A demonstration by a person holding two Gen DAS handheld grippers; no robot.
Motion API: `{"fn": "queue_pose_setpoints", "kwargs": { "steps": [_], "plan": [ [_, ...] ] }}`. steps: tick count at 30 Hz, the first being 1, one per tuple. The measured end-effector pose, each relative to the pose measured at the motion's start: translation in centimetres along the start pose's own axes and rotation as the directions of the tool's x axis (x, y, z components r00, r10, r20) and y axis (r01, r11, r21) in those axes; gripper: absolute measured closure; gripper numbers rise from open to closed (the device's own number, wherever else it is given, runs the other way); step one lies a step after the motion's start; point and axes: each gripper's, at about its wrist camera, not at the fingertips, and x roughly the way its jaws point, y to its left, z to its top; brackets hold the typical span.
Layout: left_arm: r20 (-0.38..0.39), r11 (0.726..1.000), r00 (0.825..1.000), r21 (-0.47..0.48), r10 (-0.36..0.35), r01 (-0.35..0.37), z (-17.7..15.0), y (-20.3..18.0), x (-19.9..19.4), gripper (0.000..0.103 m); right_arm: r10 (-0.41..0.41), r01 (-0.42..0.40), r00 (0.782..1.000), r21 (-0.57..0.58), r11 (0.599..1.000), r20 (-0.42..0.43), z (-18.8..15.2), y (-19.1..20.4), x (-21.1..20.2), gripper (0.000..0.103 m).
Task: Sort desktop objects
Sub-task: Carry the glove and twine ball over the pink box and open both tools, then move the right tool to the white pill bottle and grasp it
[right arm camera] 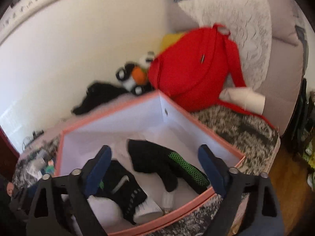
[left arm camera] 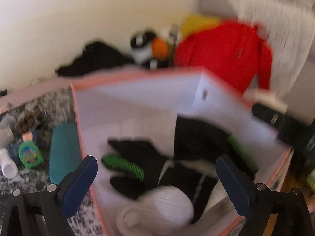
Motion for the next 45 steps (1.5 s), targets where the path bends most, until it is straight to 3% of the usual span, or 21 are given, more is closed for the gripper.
{"fn": "queue_pose_setpoints", "kwargs": {
  "steps": [2, 7, 10, 13, 14, 16, 18, 21, 26, 30, 34, 35, 38, 42, 45],
  "plan": [
    [0.075, 0.999, 0.997, -0.016, -0.030, 0.032, 0.9, 0.4, -2.9, 0.002, 0.034, -0.037, 0.996, 0.035, 0.999, 0.080, 0.3, 0.0, -1.9, 0.001],
    [0.221, 0.998, 0.973, 0.006, -0.066, 0.066, 1.7, 2.0, -9.8, 0.001, 0.090, -0.108, 0.974, 0.078, 0.991, 0.206, 0.7, 1.2, -5.3, 0.000],
    [0.186, 0.998, 0.981, 0.041, -0.055, 0.048, 1.0, 4.0, -11.7, 0.001, 0.146, -0.166, 0.963, 0.074, 0.983, 0.226, 0.6, 2.8, -6.3, 0.000],
    [0.121, 0.997, 0.991, 0.047, 0.053, -0.059, -1.1, 6.1, -12.6, 0.001, 0.199, -0.212, 0.960, 0.042, 0.976, 0.199, -0.3, 5.8, -6.4, 0.000],
    [0.125, 0.990, 0.984, 0.035, 0.130, -0.136, -2.0, 7.0, -13.0, 0.001, 0.218, -0.227, 0.958, 0.028, 0.973, 0.185, -0.8, 7.0, -6.4, 0.000],
    [0.142, 0.952, 0.942, -0.024, 0.305, -0.305, -3.9, 9.5, -13.8, 0.001, 0.254, -0.256, 0.953, -0.009, 0.967, 0.164, -2.0, 9.8, -6.3, 0.000],
    [0.138, 0.921, 0.910, -0.067, 0.390, -0.384, -5.2, 12.0, -13.9, 0.001, 0.284, -0.279, 0.948, -0.053, 0.959, 0.144, -3.4, 12.7, -6.2, 0.000],
    [0.101, 0.899, 0.894, -0.082, 0.436, -0.429, -6.9, 15.9, -13.2, 0.001, 0.334, -0.322, 0.936, -0.114, 0.940, 0.109, -5.3, 16.2, -5.4, 0.000],
    [0.015, 0.832, 0.833, -0.060, 0.553, -0.551, -8.5, 21.7, -12.7, 0.001, 0.413, -0.397, 0.910, -0.226, 0.889, 0.027, -9.1, 22.5, -3.1, 0.002],
    [0.038, 0.807, 0.814, -0.166, 0.580, -0.567, -8.6, 25.3, -14.4, 0.001, 0.464, -0.464, 0.884, -0.241, 0.852, -0.062, -11.5, 26.5, 0.6, 0.013],
    [0.014, 0.772, 0.803, -0.287, 0.596, -0.568, -8.9, 28.2, -15.4, 0.001, 0.481, -0.522, 0.846, -0.174, 0.835, -0.230, -13.3, 30.3, 6.5, 0.023],
    [0.006, 0.768, 0.806, -0.310, 0.592, -0.561, -9.0, 28.8, -15.5, 0.001, 0.471, -0.525, 0.838, -0.174, 0.833, -0.276, -13.7, 31.4, 8.0, 0.029],
    [-0.006, 0.761, 0.818, -0.362, 0.575, -0.538, -9.3, 30.2, -15.8, 0.001, 0.437, -0.539, 0.818, -0.234, 0.809, -0.373, -14.8, 34.5, 11.3, 0.032],
    [-0.017, 0.735, 0.818, -0.429, 0.575, -0.525, -9.2, 31.9, -16.0, 0.001, 0.379, -0.545, 0.814, -0.357, 0.759, -0.440, -15.9, 38.4, 14.2, 0.032],
    [-0.022, 0.719, 0.836, -0.499, 0.548, -0.485, -9.5, 33.0, -15.9, 0.001, 0.297, -0.515, 0.825, -0.423, 0.745, -0.481, -17.5, 40.7, 16.6, 0.031]
  ]
}}
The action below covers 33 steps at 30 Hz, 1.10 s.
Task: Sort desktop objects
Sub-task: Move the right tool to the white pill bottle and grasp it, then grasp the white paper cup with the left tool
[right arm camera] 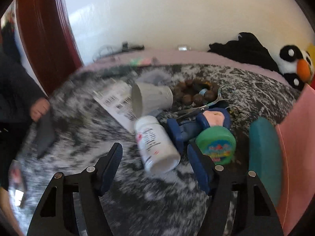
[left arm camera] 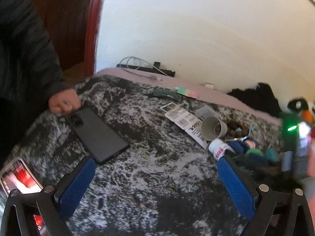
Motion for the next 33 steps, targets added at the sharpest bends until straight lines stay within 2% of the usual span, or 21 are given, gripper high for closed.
{"fn": "queue_pose_setpoints", "kwargs": {
  "steps": [3, 6, 8, 12, 16, 20, 23, 25, 28, 31, 33],
  "plan": [
    [-0.020, 0.999, 1.000, -0.044, -0.013, 0.012, 0.1, 0.4, 0.4, 0.001, 0.003, -0.009, 0.992, -0.047, 0.999, -0.124, -0.8, 0.5, 3.8, 0.028],
    [-0.030, 0.998, 0.999, -0.062, -0.011, 0.010, 0.0, 0.5, 0.8, 0.001, 0.012, -0.016, 0.997, -0.064, 0.998, -0.070, -1.2, 0.5, 3.9, 0.029],
    [-0.035, 0.998, 0.999, -0.067, -0.016, 0.013, -0.1, 0.4, 0.9, 0.001, 0.043, -0.043, 0.997, -0.001, 0.999, -0.056, -0.9, -0.7, 3.8, 0.045],
    [-0.037, 0.999, 0.999, -0.041, -0.017, 0.016, -0.2, -0.2, 0.9, 0.001, 0.076, -0.074, 0.996, 0.045, 0.996, -0.041, -1.2, -2.0, 3.0, 0.050],
    [-0.019, 1.000, 1.000, -0.020, 0.000, 0.000, -0.2, -0.5, 0.6, 0.001, 0.120, -0.115, 0.992, 0.104, 0.988, -0.037, -2.7, -2.5, -0.2, 0.058],
    [-0.023, 1.000, 1.000, -0.022, -0.007, 0.007, -0.5, -0.8, 0.7, 0.001, 0.166, -0.167, 0.986, 0.130, 0.977, 0.019, -4.2, -2.1, -5.1, 0.058],
    [-0.049, 0.999, 0.998, -0.030, -0.033, 0.031, -0.9, -1.2, 1.4, 0.001, 0.159, -0.169, 0.984, 0.154, 0.973, 0.079, -6.1, -2.4, -9.9, 0.058],
    [-0.060, 0.999, 0.997, -0.021, -0.047, 0.046, -1.3, -1.8, 1.7, 0.001, 0.118, -0.140, 0.985, 0.174, 0.975, 0.129, -7.3, -2.9, -12.8, 0.058],
    [-0.049, 0.996, 0.998, 0.085, -0.025, 0.029, -2.2, -4.1, 2.1, 0.001, 0.054, -0.095, 0.979, 0.199, 0.975, 0.199, -9.1, -4.0, -15.8, 0.058],
    [-0.024, 0.977, 0.994, 0.183, -0.103, 0.106, -2.5, -7.4, 2.7, 0.001, -0.016, -0.031, 0.972, 0.198, 0.980, 0.233, -10.7, -5.0, -17.3, 0.058],
    [-0.020, 0.955, 0.983, 0.235, -0.182, 0.181, -2.4, -9.4, 3.4, 0.001, -0.028, -0.023, 0.970, 0.203, 0.979, 0.242, -10.8, -5.6, -17.3, 0.058]
  ]
}}
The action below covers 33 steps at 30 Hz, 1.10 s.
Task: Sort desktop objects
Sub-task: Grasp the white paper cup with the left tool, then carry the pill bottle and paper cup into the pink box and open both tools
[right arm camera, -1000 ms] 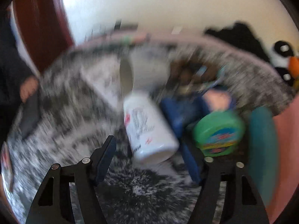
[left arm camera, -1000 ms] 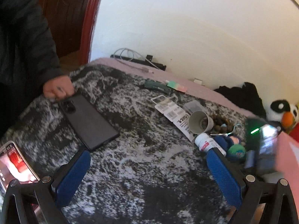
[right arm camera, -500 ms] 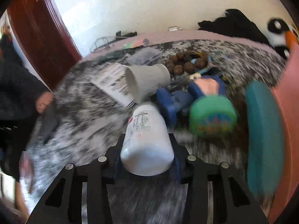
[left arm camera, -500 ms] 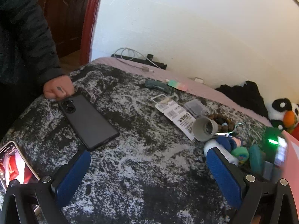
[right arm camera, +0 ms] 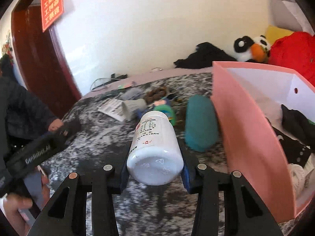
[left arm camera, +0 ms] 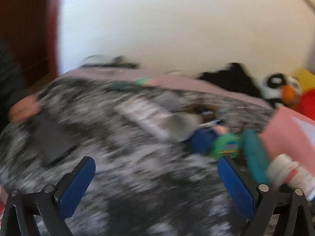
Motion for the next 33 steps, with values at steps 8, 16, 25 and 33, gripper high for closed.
{"fn": "queue_pose_setpoints", "kwargs": {
  "steps": [8, 16, 25, 33],
  "plan": [
    [-0.109, 0.975, 0.992, 0.205, -0.070, 0.091, 2.3, -3.7, 10.3, 0.045, 0.009, -0.010, 1.000, 0.021, 1.000, 0.006, 1.0, -1.4, 1.3, 0.058],
    [-0.174, 0.990, 0.979, 0.076, -0.105, 0.119, 2.5, -1.2, 16.2, 0.048, 0.044, -0.045, 0.999, -0.011, 0.999, -0.015, 1.3, -0.5, 3.3, 0.058],
    [-0.189, 0.985, 0.978, 0.132, -0.089, 0.115, 3.1, -2.7, 18.5, 0.073, 0.053, -0.054, 0.998, -0.018, 0.998, -0.022, 0.9, -0.3, 3.4, 0.058],
    [-0.065, 0.983, 0.995, 0.164, -0.070, 0.080, 4.6, -3.2, 16.5, 0.103, 0.038, -0.039, 0.999, -0.038, 0.999, -0.034, 0.5, 0.2, 3.9, 0.058]
  ]
}}
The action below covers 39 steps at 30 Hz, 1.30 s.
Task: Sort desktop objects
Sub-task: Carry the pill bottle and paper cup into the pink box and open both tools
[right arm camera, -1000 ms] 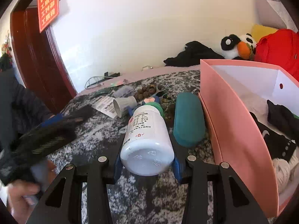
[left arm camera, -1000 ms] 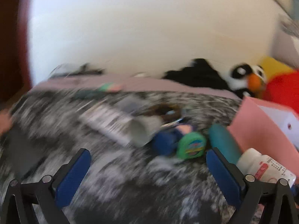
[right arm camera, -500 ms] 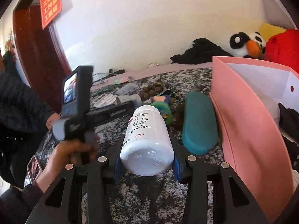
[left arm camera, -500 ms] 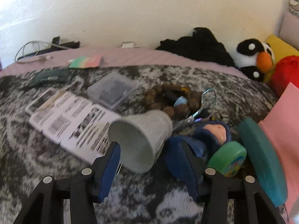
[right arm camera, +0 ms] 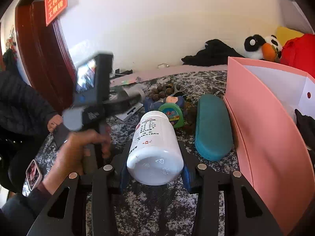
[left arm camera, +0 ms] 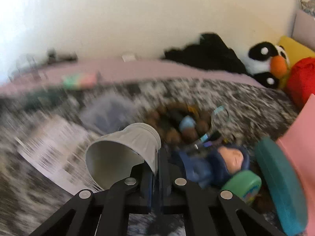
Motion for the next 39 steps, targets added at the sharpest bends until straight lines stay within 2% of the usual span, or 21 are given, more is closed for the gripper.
{"fn": "queue_pose_setpoints", "kwargs": {
  "steps": [3, 6, 10, 15, 22, 25, 30, 35, 38, 39],
  "plan": [
    [0.086, 0.999, 0.996, 0.038, 0.005, -0.008, 2.2, -0.6, -4.0, 0.103, -0.002, 0.002, 1.000, 0.002, 1.000, 0.004, 0.1, 0.0, 0.1, 0.058],
    [0.162, 0.994, 0.986, 0.096, 0.042, -0.058, 4.1, -1.8, -8.8, 0.103, -0.007, 0.007, 1.000, -0.002, 1.000, 0.021, 0.2, 0.0, -0.3, 0.058],
    [0.220, 0.986, 0.974, 0.147, 0.046, -0.080, 4.9, -4.2, -15.2, 0.103, -0.020, 0.019, 0.998, 0.014, 1.000, 0.065, 0.4, -0.6, -1.9, 0.058],
    [0.214, 0.978, 0.975, 0.186, 0.057, -0.098, 2.1, -7.2, -21.2, 0.103, -0.035, 0.030, 0.991, 0.043, 0.999, 0.125, 0.4, -1.3, -4.8, 0.058],
    [0.214, 0.983, 0.974, 0.150, 0.074, -0.108, -3.2, -8.0, -27.2, 0.103, -0.059, 0.061, 0.978, -0.006, 0.998, 0.199, 0.6, -0.2, -10.0, 0.058],
    [0.204, 0.985, 0.977, 0.141, 0.070, -0.100, -4.3, -8.3, -28.2, 0.103, -0.064, 0.072, 0.966, -0.020, 0.997, 0.249, 0.8, -0.2, -13.2, 0.058],
    [0.199, 0.983, 0.980, 0.170, 0.027, -0.062, -4.4, -11.4, -28.2, 0.103, -0.159, 0.176, 0.932, -0.025, 0.984, 0.326, 0.9, -2.2, -17.9, 0.058],
    [0.188, 0.968, 0.980, 0.249, -0.065, 0.017, -3.3, -17.6, -26.2, 0.103, -0.306, 0.296, 0.879, 0.084, 0.952, 0.367, 1.1, -7.8, -21.8, 0.058],
    [0.143, 0.953, 0.982, 0.294, -0.121, 0.075, -3.1, -22.0, -23.9, 0.103, -0.403, 0.376, 0.846, 0.145, 0.915, 0.348, 1.1, -11.9, -22.4, 0.057],
    [0.121, 0.948, 0.984, 0.306, -0.135, 0.092, -3.1, -23.3, -22.9, 0.103, -0.420, 0.388, 0.845, 0.163, 0.907, 0.330, 1.1, -13.1, -22.2, 0.057]
  ]
}}
